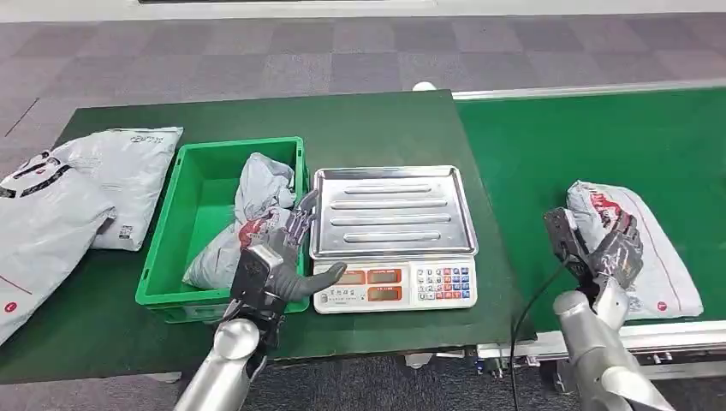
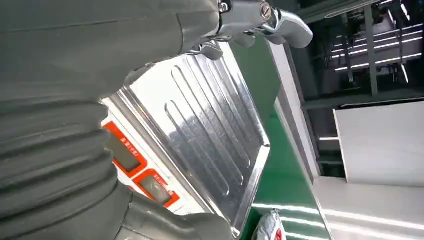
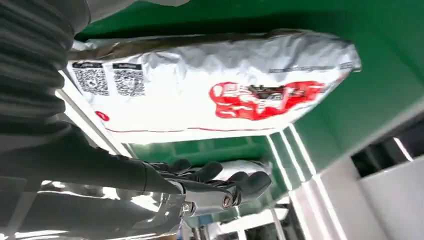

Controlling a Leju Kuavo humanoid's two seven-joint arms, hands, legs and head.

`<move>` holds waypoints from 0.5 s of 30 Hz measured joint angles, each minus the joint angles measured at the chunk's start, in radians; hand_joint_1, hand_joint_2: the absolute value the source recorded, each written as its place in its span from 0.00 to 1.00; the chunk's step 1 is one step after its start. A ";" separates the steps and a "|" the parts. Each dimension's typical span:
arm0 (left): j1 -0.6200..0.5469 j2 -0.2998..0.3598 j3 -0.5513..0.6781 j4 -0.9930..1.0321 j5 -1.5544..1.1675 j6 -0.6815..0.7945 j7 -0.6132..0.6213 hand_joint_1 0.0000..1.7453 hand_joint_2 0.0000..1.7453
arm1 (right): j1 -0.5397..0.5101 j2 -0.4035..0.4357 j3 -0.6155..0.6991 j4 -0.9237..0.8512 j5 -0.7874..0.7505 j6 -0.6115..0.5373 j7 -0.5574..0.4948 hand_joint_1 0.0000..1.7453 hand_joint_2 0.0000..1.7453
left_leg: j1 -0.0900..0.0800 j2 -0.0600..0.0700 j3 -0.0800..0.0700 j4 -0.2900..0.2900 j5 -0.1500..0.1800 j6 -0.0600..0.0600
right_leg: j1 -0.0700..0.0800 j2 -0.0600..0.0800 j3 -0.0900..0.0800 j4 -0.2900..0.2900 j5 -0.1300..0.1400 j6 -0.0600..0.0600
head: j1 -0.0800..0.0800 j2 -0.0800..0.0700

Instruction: Moved the parcel from conveyor to table for the left to box.

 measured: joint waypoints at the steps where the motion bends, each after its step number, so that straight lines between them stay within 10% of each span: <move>1: 0.002 0.000 0.002 -0.003 -0.004 -0.001 0.000 0.00 1.00 | -0.002 -0.001 -0.006 0.007 0.000 -0.003 -0.006 0.00 1.00 | 0.000 0.000 0.000 0.000 0.000 0.000 | 0.000 0.000 0.000 0.000 0.000 0.000 | 0.000 0.000; 15: 0.023 0.001 0.012 -0.027 -0.025 -0.011 0.002 0.00 1.00 | -0.005 -0.026 -0.092 0.058 0.018 0.065 0.098 0.00 1.00 | 0.000 -0.001 0.000 0.000 0.000 0.000 | 0.000 -0.001 0.000 0.000 0.000 0.000 | 0.000 0.000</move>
